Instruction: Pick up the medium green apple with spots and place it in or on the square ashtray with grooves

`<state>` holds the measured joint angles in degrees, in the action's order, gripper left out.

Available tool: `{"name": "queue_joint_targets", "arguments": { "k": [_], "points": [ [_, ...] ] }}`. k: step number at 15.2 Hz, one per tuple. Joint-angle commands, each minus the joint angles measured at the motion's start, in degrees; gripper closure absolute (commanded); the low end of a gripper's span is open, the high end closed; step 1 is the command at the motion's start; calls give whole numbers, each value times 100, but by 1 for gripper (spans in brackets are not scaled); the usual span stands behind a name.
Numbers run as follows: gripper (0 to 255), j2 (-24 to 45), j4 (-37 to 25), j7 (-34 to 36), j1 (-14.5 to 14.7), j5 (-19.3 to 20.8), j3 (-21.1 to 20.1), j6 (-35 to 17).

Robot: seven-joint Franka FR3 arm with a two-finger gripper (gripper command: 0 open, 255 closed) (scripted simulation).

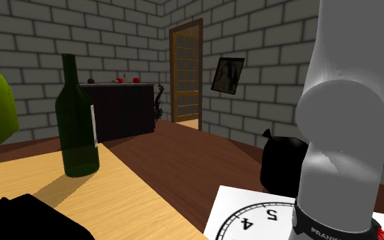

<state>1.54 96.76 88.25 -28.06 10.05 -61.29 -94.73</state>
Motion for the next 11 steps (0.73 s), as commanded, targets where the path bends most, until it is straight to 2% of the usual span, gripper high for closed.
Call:
{"name": "queue_joint_targets", "arguments": {
  "k": [1, 11],
  "points": [
    [255, 13, 140, 42, 8, 15, -6, -147],
    [255, 39, 891, 164, -6, 64, 4, -900]
  ]
}}
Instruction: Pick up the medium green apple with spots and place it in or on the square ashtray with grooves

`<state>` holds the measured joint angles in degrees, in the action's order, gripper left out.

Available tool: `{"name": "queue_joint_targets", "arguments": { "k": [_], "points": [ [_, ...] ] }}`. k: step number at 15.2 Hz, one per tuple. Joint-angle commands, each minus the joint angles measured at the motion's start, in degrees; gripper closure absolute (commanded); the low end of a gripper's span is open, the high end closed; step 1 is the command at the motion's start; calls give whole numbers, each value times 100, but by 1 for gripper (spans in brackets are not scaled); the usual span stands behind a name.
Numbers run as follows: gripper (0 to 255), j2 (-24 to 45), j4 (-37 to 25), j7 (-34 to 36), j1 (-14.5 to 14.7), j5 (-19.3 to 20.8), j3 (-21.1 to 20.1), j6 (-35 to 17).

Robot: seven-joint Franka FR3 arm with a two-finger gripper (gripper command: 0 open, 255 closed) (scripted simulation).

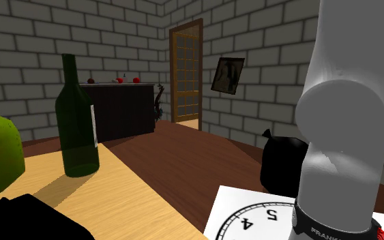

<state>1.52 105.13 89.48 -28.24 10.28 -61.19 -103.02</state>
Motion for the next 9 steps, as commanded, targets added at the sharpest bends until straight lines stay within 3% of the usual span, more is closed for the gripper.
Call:
{"name": "queue_joint_targets", "arguments": {
  "k": [1, 9],
  "points": [
    [255, 57, 120, 62, 15, 59, -7, -143],
    [255, 278, 597, 295, 63, 296, -1, -695]
  ]
}}
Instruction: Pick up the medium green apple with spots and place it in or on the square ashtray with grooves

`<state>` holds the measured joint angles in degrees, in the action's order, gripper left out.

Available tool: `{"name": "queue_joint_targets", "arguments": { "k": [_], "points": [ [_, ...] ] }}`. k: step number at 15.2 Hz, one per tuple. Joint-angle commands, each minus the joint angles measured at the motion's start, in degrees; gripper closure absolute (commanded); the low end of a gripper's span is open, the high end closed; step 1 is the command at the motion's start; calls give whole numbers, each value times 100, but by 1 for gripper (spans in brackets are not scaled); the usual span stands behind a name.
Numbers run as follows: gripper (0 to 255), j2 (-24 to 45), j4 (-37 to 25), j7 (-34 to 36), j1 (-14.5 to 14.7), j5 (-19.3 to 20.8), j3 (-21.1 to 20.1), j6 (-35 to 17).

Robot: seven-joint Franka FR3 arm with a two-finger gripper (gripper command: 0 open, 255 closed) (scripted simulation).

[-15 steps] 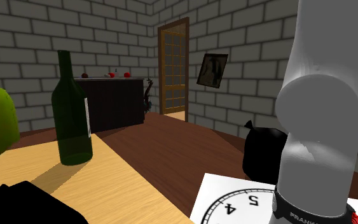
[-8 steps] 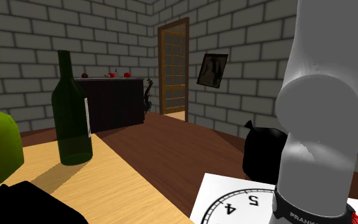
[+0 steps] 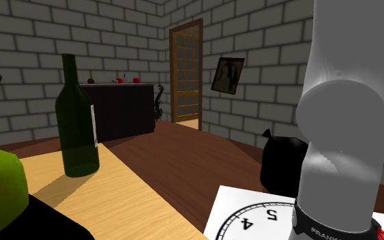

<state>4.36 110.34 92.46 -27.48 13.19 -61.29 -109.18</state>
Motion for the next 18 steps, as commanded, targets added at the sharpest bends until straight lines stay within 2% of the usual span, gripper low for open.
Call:
{"name": "queue_joint_targets", "arguments": {
  "k": [1, 10, 11, 16, 18],
  "points": [
    [255, 33, 130, 33, -3, 46, 13, -145],
    [255, 100, 215, 97, 16, 119, 22, -253],
    [0, 100, 215, 97, 16, 119, 22, -253],
    [0, 100, 215, 97, 16, 119, 22, -253],
    [0, -39, -77, -13, 2, -41, -18, 92]
  ]
}}
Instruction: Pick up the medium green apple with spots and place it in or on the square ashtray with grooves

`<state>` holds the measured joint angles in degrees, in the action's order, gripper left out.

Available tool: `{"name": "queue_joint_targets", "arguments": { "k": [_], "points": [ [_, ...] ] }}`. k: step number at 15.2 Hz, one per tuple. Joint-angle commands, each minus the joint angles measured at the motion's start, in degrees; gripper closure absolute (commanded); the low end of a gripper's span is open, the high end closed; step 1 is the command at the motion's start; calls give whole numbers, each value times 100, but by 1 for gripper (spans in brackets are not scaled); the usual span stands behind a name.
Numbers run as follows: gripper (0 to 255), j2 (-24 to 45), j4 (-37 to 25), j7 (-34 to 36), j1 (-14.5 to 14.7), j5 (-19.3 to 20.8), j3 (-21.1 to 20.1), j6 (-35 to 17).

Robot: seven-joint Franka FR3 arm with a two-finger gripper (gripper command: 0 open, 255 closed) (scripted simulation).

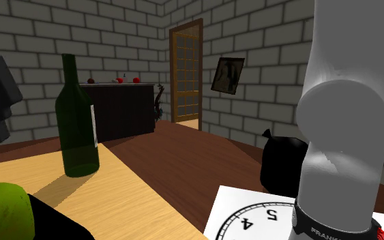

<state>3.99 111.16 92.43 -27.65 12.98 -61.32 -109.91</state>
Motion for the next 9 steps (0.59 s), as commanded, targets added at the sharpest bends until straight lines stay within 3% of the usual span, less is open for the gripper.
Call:
{"name": "queue_joint_targets", "arguments": {
  "k": [1, 9],
  "points": [
    [0, -50, -320, -50, 20, -77, -31, 344],
    [0, -78, -453, -75, 24, -112, -42, 488]
  ]
}}
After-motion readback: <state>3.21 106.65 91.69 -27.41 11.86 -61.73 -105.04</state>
